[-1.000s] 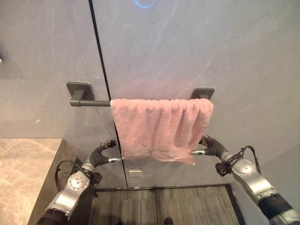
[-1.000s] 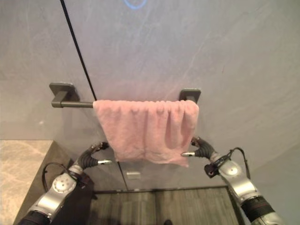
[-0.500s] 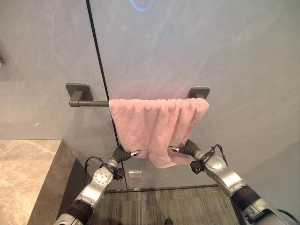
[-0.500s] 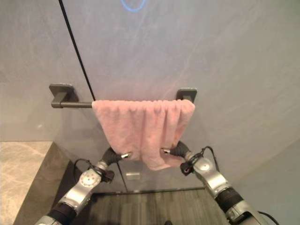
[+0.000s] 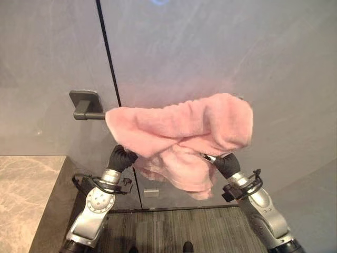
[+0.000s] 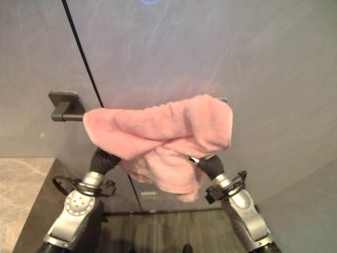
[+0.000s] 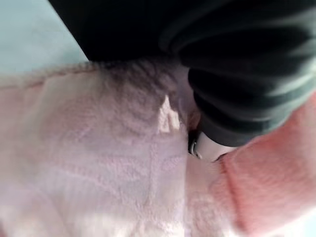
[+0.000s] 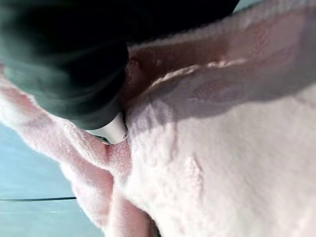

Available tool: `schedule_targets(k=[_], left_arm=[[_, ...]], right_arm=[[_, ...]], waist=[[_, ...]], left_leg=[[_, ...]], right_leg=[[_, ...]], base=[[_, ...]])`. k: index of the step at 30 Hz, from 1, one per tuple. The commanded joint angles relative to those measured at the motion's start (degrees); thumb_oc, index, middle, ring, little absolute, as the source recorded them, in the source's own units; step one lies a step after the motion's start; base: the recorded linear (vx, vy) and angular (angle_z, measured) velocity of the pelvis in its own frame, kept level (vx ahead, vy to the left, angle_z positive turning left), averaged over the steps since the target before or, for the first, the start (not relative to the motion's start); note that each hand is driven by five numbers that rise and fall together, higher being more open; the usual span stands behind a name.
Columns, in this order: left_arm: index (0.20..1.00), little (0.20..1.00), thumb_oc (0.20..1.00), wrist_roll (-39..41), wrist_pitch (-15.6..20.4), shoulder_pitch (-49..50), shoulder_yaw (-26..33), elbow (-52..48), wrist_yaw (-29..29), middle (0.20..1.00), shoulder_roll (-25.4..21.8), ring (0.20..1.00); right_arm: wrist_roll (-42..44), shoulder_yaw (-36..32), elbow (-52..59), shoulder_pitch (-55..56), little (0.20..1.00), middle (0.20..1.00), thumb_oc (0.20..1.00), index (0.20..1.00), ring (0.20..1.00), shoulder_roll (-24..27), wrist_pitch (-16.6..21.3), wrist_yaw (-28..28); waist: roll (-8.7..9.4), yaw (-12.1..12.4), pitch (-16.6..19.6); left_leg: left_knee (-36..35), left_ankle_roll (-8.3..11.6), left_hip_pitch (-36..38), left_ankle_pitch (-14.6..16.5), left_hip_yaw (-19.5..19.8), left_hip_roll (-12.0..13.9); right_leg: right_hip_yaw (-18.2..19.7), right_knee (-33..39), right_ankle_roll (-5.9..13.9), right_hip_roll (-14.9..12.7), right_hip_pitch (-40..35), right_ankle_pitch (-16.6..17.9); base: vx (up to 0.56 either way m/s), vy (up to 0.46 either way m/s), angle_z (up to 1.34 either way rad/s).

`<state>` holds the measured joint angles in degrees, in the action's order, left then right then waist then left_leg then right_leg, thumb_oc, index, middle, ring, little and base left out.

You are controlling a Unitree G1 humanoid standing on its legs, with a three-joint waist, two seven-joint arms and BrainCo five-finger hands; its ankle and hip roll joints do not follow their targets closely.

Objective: Put brush and paste in cup on sink, flatten towel.

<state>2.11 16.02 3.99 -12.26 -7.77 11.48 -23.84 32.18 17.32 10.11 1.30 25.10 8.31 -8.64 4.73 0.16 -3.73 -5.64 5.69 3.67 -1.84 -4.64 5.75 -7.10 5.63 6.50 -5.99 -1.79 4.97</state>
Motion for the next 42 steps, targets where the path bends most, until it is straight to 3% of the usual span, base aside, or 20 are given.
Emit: schedule_targets(k=[1,2,4,6,7,8,9,11,12,14,15,17,20,21,23,25,28,32,41,42], left_arm=[[0.200,0.200,0.200,-1.1,1.4,-2.4,-0.7,4.4,7.4,0.200,-0.5,0.200],[0.200,0.200,0.200,1.6,-1.6,-1.9,-1.8,8.3,6.7,0.200,0.5,0.200],[0.200,0.200,0.200,2.1,-1.7,-1.9,-1.8,6.9,6.3,0.200,0.1,0.200],[0.200,0.200,0.200,-4.5,0.4,-2.6,-3.2,4.5,6.8,0.200,-1.9,0.200],[0.200,0.200,0.200,-4.6,0.4,-2.7,-3.2,4.6,6.9,0.200,-1.8,0.200],[0.200,0.200,0.200,-5.7,-1.6,-3.4,-3.6,7.7,8.6,0.200,-1.6,0.200],[0.200,0.200,0.200,-6.1,-0.1,-3.8,-2.6,4.9,9.8,0.200,-2.5,0.200],[0.200,0.200,0.200,-9.4,3.8,-5.2,-2.9,-0.8,10.2,0.200,-4.1,0.200],[0.200,0.200,0.200,-9.5,2.9,-5.4,-3.7,0.9,11.2,0.200,-3.5,0.200],[0.200,0.200,0.200,-11.1,1.1,-5.0,-2.5,3.4,14.3,0.200,-3.4,0.200],[0.200,0.200,0.200,-11.2,1.1,-4.9,-2.6,3.4,14.3,0.200,-3.4,0.200],[0.200,0.200,0.200,-13.8,6.0,-5.0,-0.7,-7.3,18.3,0.200,-5.3,0.200],[0.200,0.200,0.200,-6.9,2.5,-3.3,-2.9,2.3,18.2,0.200,-1.5,0.200],[0.200,0.200,0.200,-8.9,1.5,-3.5,-2.1,1.5,18.5,0.200,-2.2,0.200],[0.200,0.200,0.200,-8.1,6.2,-3.0,-1.4,-5.5,18.1,0.200,-3.3,0.200],[0.200,0.200,0.200,-9.0,5.7,-3.2,-2.3,-4.2,18.1,0.200,-3.5,0.200],[0.200,0.200,0.200,-5.3,2.0,-1.3,-4.1,6.0,17.5,0.200,-0.5,0.200],[0.200,0.200,0.200,-9.4,2.7,-0.8,-3.0,5.9,18.1,0.200,-1.6,0.200],[0.200,0.200,0.200,-11.0,3.6,1.2,1.6,1.3,24.0,0.200,-0.9,0.200],[0.200,0.200,0.200,-11.5,3.2,1.1,2.8,0.4,25.9,0.200,-0.3,0.200]], right_arm=[[-10.8,-0.2,-1.9,-4.5,0.200,0.200,0.200,0.200,0.200,0.6,2.2,8.5],[-16.0,1.5,-2.7,-6.5,0.200,0.200,0.200,0.200,0.200,0.9,1.0,9.8],[-12.8,3.0,-1.2,-7.8,0.200,0.200,0.200,0.200,0.200,1.1,1.4,8.1],[-2.7,5.4,-0.7,-8.1,0.200,0.200,0.200,0.200,0.200,-0.6,2.8,4.1],[-2.7,5.4,-0.8,-8.1,0.200,0.200,0.200,0.200,0.200,-0.6,2.8,4.0],[-9.5,5.5,-2.8,-8.2,0.200,0.200,0.200,0.200,0.200,-0.4,1.9,9.1],[-14.1,4.5,-0.3,-8.6,0.200,0.200,0.200,0.200,0.200,0.9,3.0,11.1],[-2.6,4.2,3.7,-7.3,0.200,0.200,0.200,0.200,0.200,0.8,5.6,5.2],[-0.3,4.0,3.1,-6.6,0.200,0.200,0.200,0.200,0.200,0.0,6.1,5.4],[-10.4,2.2,6.3,-6.0,0.200,0.200,0.200,0.200,0.200,1.2,6.5,11.8],[-10.6,2.3,6.5,-5.9,0.200,0.200,0.200,0.200,0.200,1.2,6.4,11.9],[-2.1,1.4,13.4,-3.4,0.200,0.200,0.200,0.200,0.200,1.7,9.8,8.2],[-9.2,2.4,8.3,-2.9,0.200,0.200,0.200,0.200,0.200,0.8,7.1,14.7],[-9.8,2.3,8.2,-3.3,0.200,0.200,0.200,0.200,0.200,1.1,7.6,14.9],[-4.5,2.4,12.4,-3.1,0.200,0.200,0.200,0.200,0.200,1.4,9.6,10.2],[-3.1,2.9,11.4,-2.8,0.200,0.200,0.200,0.200,0.200,1.6,9.6,9.4],[-4.6,4.7,5.4,-2.6,0.200,0.200,0.200,0.200,0.200,0.1,7.5,12.7],[-1.8,6.1,5.5,-2.5,0.200,0.200,0.200,0.200,0.200,-0.6,7.8,9.9],[-3.2,7.7,8.7,-4.7,0.200,0.200,0.200,0.200,0.200,-0.4,9.4,10.7],[2.3,9.1,8.5,-5.4,0.200,0.200,0.200,0.200,0.200,-1.5,9.5,9.4]], waist=[[-0.03,1.0,1.5],[-0.34,1.3,1.1],[-0.42,1.6,1.0],[-0.19,1.9,1.0],[-0.16,1.9,1.0],[-0.24,1.9,0.9],[-0.39,1.9,0.6],[-0.46,1.6,0.6],[-0.39,1.5,0.6],[-0.46,1.3,0.5],[-0.46,1.3,0.6],[-0.41,0.9,0.4],[-0.42,0.7,0.6],[-0.58,0.8,0.4],[-0.56,0.7,0.3],[-0.44,0.7,0.4],[-0.47,0.7,0.4],[-0.47,1.2,0.4],[-0.21,2.0,0.4],[-0.12,2.4,0.5]], left_leg=[[0.6,-0.44,-2.0,-0.8,-1.0,-2.4],[0.6,-0.64,-1.9,-0.9,-0.9,-2.4],[0.6,-0.61,-2.1,-1.1,-0.7,-2.4],[0.6,-0.47,-2.1,-1.2,-0.6,-2.3],[0.6,-0.48,-2.1,-1.2,-0.6,-2.3],[0.6,-0.57,-2.2,-1.1,-0.5,-2.4],[0.6,-0.57,-2.2,-1.1,-0.5,-2.5],[0.6,-0.37,-2.3,-1.1,-0.5,-2.3],[0.6,-0.36,-2.2,-1.0,-0.5,-2.4],[0.6,-0.49,-2.7,-1.6,-0.6,-2.5],[0.6,-0.41,-2.4,-1.1,-0.6,-2.4],[0.6,-0.33,-2.8,-1.4,-0.6,-2.4],[0.6,-0.55,-2.2,-0.9,-1.0,-2.5],[0.6,-0.53,-2.3,-0.9,-0.9,-2.5],[0.6,-0.39,-2.4,-0.9,-0.7,-2.3],[0.6,-0.40,-2.4,-0.9,-0.8,-2.3],[0.6,-0.65,-2.2,-0.9,-1.0,-2.4],[0.6,-0.48,-2.3,-0.9,-0.8,-2.4],[0.6,-0.38,-2.8,-0.9,-0.8,-2.4],[0.6,-0.33,-3.0,-0.9,-0.7,-2.4]], right_leg=[[-0.5,-0.8,2.33,-1.6,-3.2,-2.1],[-0.6,-0.8,2.28,-1.5,-3.3,-2.0],[-0.7,-0.7,2.22,-1.5,-3.4,-2.0],[-1.0,-0.7,2.32,-1.5,-3.4,-2.3],[-1.0,-0.7,2.33,-1.5,-3.4,-2.4],[-0.9,-0.7,2.32,-1.7,-3.5,-2.2],[-1.0,-0.7,2.33,-1.7,-3.4,-2.1],[-1.0,-0.7,2.47,-1.7,-3.3,-2.3],[-1.0,-0.7,2.52,-1.7,-3.3,-2.4],[-1.0,-0.8,2.49,-1.8,-2.9,-1.6],[-1.0,-0.7,2.56,-1.8,-3.2,-2.1],[-1.1,-0.8,2.68,-1.8,-2.7,-1.7],[-0.9,-0.8,2.66,-1.9,-3.0,-1.8],[-0.9,-0.9,2.57,-1.8,-3.0,-1.8],[-1.0,-0.8,2.65,-1.8,-3.0,-2.0],[-0.9,-0.8,2.74,-1.8,-2.9,-2.0],[-0.7,-0.7,2.63,-1.7,-3.0,-1.7],[-1.0,-0.6,2.62,-1.7,-3.0,-2.1],[-1.3,-0.6,2.74,-1.9,-2.7,-2.0],[-1.5,-0.6,2.65,-2.0,-2.6,-2.1]], base=[[0.00,0.000,0.00],[0.00,0.000,0.00],[-0.01,-0.005,0.13],[0.01,-0.006,0.13],[0.00,-0.001,0.04],[-0.01,0.002,0.03],[-0.05,0.004,0.01],[0.00,0.000,0.00],[0.00,0.000,0.00],[-0.02,-0.001,0.00],[0.00,0.000,0.00],[0.00,0.000,0.00],[0.00,0.000,0.00],[-0.02,0.000,-0.06],[0.00,0.002,-0.05],[0.00,0.000,0.00],[0.00,0.000,0.00],[0.00,0.000,0.00],[0.00,0.000,0.00],[0.00,0.000,0.00]])
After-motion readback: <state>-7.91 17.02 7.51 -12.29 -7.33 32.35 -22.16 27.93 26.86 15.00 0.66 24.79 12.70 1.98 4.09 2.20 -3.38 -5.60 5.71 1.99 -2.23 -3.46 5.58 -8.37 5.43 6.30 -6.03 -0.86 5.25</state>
